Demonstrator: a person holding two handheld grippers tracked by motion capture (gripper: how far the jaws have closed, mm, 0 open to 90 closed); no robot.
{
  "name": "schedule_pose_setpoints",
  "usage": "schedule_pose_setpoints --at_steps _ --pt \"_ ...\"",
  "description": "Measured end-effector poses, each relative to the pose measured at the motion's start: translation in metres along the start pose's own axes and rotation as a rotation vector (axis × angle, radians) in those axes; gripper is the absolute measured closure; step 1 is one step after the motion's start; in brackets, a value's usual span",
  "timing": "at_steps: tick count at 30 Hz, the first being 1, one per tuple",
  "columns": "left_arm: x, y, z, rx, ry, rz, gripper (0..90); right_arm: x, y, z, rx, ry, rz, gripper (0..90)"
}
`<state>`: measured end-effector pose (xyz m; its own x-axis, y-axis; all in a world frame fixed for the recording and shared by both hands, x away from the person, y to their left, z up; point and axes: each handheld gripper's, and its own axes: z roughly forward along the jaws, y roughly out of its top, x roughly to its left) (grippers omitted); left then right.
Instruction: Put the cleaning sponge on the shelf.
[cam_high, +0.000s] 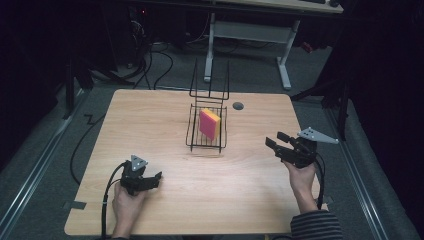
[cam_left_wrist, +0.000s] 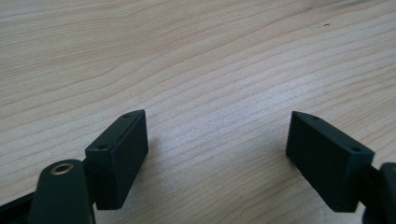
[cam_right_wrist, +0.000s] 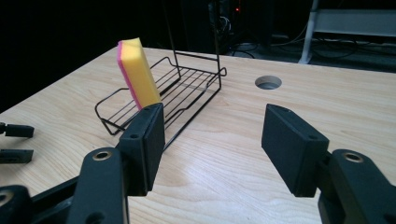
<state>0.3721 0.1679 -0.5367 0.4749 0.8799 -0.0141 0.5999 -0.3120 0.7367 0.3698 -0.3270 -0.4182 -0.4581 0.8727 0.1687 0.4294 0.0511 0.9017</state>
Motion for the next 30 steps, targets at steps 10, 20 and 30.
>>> schedule_pose_setpoints --at_steps 10,20,30 --pt "0.000 0.000 0.000 0.000 0.000 0.000 21.4 -0.008 -0.014 -0.008 -0.012 -0.014 0.026 40.1" --pt "0.000 0.000 0.000 0.000 0.001 0.001 21.4 -0.013 -0.030 -0.010 -0.016 -0.025 0.061 40.1" --pt "0.000 0.000 0.000 0.000 0.001 0.001 21.4 -0.016 -0.048 -0.008 0.005 -0.033 0.088 40.0"
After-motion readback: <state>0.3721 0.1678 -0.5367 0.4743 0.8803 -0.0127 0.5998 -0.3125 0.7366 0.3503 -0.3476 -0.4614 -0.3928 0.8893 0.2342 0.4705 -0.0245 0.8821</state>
